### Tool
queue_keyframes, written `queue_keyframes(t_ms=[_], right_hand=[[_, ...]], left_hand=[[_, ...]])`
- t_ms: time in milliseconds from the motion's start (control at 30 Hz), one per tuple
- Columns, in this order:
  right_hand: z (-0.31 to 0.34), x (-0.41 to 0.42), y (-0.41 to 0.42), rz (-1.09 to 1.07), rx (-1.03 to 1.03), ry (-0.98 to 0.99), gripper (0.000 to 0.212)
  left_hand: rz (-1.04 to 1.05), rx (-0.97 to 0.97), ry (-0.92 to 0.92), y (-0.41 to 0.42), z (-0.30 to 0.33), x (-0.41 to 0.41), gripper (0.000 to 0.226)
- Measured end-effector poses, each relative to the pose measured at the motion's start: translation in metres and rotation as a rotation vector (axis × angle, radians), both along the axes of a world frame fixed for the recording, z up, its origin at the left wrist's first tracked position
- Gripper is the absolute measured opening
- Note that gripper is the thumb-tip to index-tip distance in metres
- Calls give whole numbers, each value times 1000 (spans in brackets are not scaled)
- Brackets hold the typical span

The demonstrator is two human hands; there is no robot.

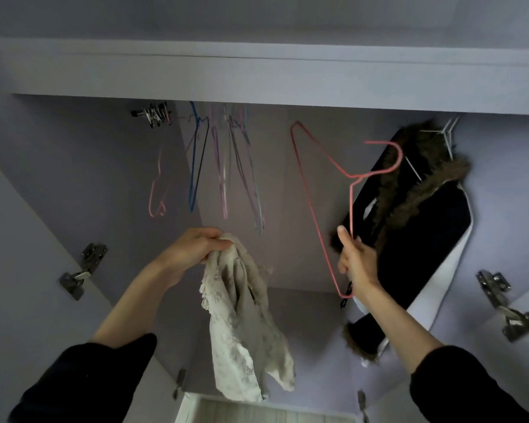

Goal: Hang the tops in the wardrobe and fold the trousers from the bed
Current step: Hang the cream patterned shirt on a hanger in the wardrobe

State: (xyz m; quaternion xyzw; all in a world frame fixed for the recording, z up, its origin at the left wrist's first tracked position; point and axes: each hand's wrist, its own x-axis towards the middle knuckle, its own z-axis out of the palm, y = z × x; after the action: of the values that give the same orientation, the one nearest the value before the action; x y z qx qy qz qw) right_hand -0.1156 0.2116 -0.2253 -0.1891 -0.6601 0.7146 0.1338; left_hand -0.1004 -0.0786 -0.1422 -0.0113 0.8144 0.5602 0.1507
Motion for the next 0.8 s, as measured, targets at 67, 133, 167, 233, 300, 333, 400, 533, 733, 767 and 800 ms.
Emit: queue_keyframes(t_ms=[67,133,167,233,300,333,400,533,733,767,800], right_hand=[[1,4,4,48,-85,44,44],[7,1,5,63,-114,54,32],[9,-1,5,60,-96,52,30],[6,-1,6,65,-62,52,31],[-2,5,8,91,-72,32,35],[-7,8,10,99,-76,12,38],[-13,14,13,95,-6,-38,45],[-24,23,15,98,390,-117,50],[-25,27,14,207,526,-192,43],[-26,29,14,216,551,-175,37],[-28,31,15,223,584,-158,33]], left_hand=[[21,10,-38,2,-3,-2,14],[66,12,-71,3,-6,-4,13],[92,8,-81,3,-7,-5,11],[144,-3,-104,0,-9,-7,12],[190,11,-132,-4,-13,-8,17],[210,18,-139,-5,-15,-8,19],[261,18,-141,-7,-19,-8,15],[326,22,-167,-4,-30,-8,9],[363,-40,-156,-3,-39,-13,18],[371,-45,-154,-5,-40,-14,21],[378,-53,-148,-7,-40,-14,21]])
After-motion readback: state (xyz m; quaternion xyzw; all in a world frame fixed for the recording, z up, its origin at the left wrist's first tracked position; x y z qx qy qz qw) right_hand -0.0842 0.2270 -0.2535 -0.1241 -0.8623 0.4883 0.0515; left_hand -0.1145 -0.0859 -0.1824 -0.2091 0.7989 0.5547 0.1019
